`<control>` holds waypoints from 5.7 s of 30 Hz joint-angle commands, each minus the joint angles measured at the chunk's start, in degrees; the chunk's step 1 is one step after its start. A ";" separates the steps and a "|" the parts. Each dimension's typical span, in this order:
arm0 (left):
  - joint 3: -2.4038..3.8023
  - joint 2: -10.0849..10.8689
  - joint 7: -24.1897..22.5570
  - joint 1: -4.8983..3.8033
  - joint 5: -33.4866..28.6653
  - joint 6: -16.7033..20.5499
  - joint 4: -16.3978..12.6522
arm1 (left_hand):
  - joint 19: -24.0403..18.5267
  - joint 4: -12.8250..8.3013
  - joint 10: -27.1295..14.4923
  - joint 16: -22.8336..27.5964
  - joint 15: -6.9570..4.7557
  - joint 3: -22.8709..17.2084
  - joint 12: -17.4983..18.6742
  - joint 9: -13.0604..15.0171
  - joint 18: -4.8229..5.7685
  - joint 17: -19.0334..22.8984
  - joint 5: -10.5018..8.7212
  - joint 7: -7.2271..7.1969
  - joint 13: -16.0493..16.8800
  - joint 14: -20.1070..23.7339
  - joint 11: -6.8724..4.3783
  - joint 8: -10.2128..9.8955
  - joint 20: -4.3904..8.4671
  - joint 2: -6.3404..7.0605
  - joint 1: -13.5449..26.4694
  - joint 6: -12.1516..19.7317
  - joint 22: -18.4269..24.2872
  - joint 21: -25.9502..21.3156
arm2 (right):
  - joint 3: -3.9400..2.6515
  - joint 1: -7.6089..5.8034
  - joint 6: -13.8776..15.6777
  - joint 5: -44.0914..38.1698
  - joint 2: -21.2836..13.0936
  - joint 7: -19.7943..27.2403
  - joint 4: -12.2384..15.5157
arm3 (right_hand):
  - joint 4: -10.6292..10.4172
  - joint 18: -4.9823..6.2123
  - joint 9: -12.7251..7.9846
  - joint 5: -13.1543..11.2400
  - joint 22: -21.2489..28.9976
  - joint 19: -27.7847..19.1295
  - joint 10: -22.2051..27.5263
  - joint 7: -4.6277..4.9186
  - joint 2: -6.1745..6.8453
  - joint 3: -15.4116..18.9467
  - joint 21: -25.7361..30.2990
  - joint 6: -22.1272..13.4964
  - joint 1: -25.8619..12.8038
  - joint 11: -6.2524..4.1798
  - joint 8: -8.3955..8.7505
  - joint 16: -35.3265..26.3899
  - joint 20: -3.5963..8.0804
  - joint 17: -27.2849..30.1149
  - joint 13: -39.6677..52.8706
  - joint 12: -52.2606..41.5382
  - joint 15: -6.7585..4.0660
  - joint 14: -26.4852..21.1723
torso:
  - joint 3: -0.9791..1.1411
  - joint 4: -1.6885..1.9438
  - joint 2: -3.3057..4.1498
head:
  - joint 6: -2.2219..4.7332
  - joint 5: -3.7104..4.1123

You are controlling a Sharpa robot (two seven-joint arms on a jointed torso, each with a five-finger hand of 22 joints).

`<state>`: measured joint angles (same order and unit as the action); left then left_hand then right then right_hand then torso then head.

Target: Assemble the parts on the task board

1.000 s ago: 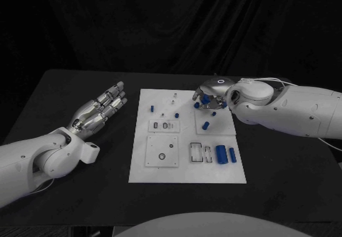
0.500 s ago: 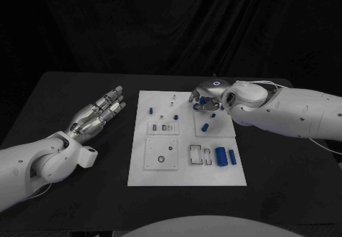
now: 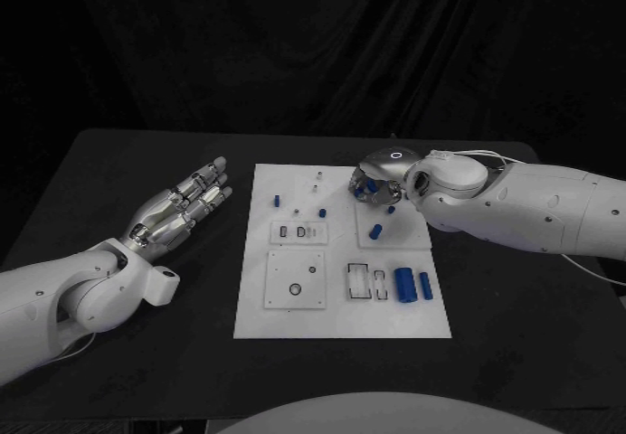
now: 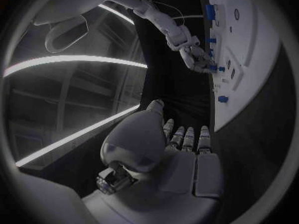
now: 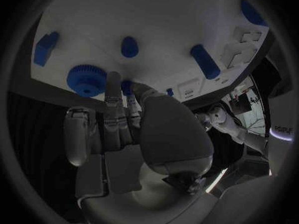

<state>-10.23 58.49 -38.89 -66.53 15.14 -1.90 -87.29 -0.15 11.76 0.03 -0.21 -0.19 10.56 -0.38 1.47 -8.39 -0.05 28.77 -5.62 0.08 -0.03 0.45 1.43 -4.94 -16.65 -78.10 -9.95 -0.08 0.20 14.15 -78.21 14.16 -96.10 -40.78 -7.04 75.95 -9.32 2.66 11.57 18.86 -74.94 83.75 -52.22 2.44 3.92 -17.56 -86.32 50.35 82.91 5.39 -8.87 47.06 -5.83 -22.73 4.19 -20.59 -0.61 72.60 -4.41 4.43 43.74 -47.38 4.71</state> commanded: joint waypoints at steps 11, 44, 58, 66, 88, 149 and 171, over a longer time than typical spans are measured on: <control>-0.16 -0.27 -15.90 -0.14 0.06 -1.24 0.19 | 0.15 -0.60 -0.03 0.21 0.82 -0.23 0.38 0.09 -0.60 0.05 0.44 0.64 -0.08 0.03 0.75 0.05 -0.63 0.12 -0.66 -0.15 0.08 -0.20 | -0.04 0.42 1.85 1.46 0.04 1.63 -0.49 | 2.74 -1.12 3.29 -1.14 -9.57 1.98 -8.45 2.47 -0.13 -2.16 -0.71 4.91 2.08 -1.90 -2.42 -0.18 0.22 -0.75 1.39 -0.65 -0.18 0.88 | 0.03 -0.01 0.01 | -0.45 -0.16; -0.47 -1.65 -15.30 -0.14 0.06 -1.40 0.82 | 0.15 -0.99 -0.03 0.21 1.24 -0.86 0.38 0.23 -0.57 0.05 1.04 1.64 -0.08 0.03 1.03 0.20 -1.08 0.05 -0.77 -1.01 0.08 -0.20 | -1.06 -2.37 4.85 2.05 10.49 3.95 -10.23 | 4.28 -1.53 6.75 -5.25 -11.17 3.12 -9.55 3.53 -0.26 -2.12 -1.46 4.85 3.04 -1.92 -2.54 -0.80 1.09 -1.33 1.08 3.43 -1.07 1.97 | -0.11 0.83 0.14 | 0.64 -0.79; -0.55 -2.18 -15.25 -0.14 0.06 -1.71 1.02 | 0.15 -1.11 -0.03 0.21 1.32 -1.05 0.38 0.21 -0.60 0.05 1.14 1.70 -0.08 0.03 1.06 0.18 -1.19 0.02 -0.84 -0.95 0.08 -0.20 | -1.08 -2.00 2.63 2.05 13.15 3.87 -14.16 | 3.77 -1.48 7.22 -6.66 -11.06 2.96 -8.51 3.25 -0.05 -1.92 -1.33 3.78 2.28 -1.66 -1.65 -1.06 1.15 -1.58 0.80 5.41 -1.12 1.68 | -0.15 0.94 0.22 | 0.49 -0.42; -0.56 -2.39 -15.25 -0.14 0.06 -1.87 1.21 | 0.15 -1.17 -0.03 0.21 1.36 -1.13 0.38 0.21 -0.61 0.05 1.16 1.72 -0.08 0.03 1.08 0.17 -1.25 0.02 -0.87 -0.94 0.08 -0.20 | -1.08 -1.69 2.34 2.06 13.31 4.09 -13.92 | 3.74 -1.41 7.31 -7.42 -10.86 2.76 -8.11 3.08 -0.05 -2.07 -1.17 2.88 2.32 -1.66 -0.97 -1.19 1.15 -1.70 0.71 6.29 -1.13 1.50 | -0.10 0.80 0.24 | 0.40 -0.29; -0.79 -3.13 -15.01 -0.14 0.06 -2.29 2.15 | 0.15 -1.40 -0.03 0.21 1.58 -1.63 0.38 0.23 -0.68 0.05 1.20 1.99 -0.08 0.03 1.18 0.18 -1.53 -0.06 -0.98 -1.08 0.08 -0.20 | -1.07 -1.51 3.39 3.88 13.09 4.88 -13.15 | 3.90 -1.44 7.46 -7.44 -10.97 2.84 -8.18 3.34 -0.26 -2.34 -1.22 2.78 2.65 -1.67 -0.82 -1.18 1.17 -1.80 0.73 6.63 -1.16 1.53 | -0.10 0.71 0.15 | 0.04 -0.41; -1.32 -1.44 -14.27 -0.08 0.06 -3.25 1.96 | 0.15 -2.43 -0.03 0.21 2.50 -3.91 0.38 0.37 -0.94 0.05 1.36 3.56 -0.08 0.03 1.61 0.32 -2.67 0.01 -1.08 -2.03 0.08 -0.20 | -0.32 -3.73 2.08 7.19 -11.01 -1.95 4.51 | -3.18 -1.31 0.36 -9.04 -11.72 2.43 -20.38 2.72 -0.27 6.12 -0.25 -2.30 -6.79 -4.94 4.58 16.47 1.88 -29.49 64.68 -55.78 -1.95 3.71 | -0.13 -0.42 -0.19 | -0.49 -1.46; -1.50 -1.65 -13.66 -0.03 0.06 -3.88 2.54 | 0.15 -3.19 -0.03 0.21 3.55 -6.99 0.38 0.32 -0.61 0.05 1.34 3.65 -0.08 0.03 2.29 0.25 -3.34 -0.07 -0.84 -1.78 0.08 -0.20 | -0.31 -1.45 4.46 9.78 -9.03 -1.38 1.51 | -1.33 -2.66 2.55 -9.05 -15.06 6.25 -37.78 3.11 -1.23 10.30 -3.68 -3.79 -8.52 -4.28 3.94 42.94 1.00 -67.27 85.81 -69.41 -1.08 17.40 | -0.23 -0.13 -0.03 | -0.91 -0.87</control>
<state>-11.76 56.89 -38.91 -66.52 15.25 -4.98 -84.68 0.04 8.53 -0.01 -0.21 3.10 3.82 -0.38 1.77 -8.40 -0.09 29.82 -2.23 0.08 -0.02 2.46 1.43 -8.01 -16.62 -78.54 -11.68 -0.06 0.20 13.86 -79.83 18.04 -86.68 -49.87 -7.99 77.64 -10.56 0.40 14.04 9.94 -74.92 83.75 -83.88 5.59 2.81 -7.44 -89.82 46.55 74.77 1.35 -5.16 89.84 -5.02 -74.95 74.95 -89.86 -1.32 83.96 -4.66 4.28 43.70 -48.21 3.81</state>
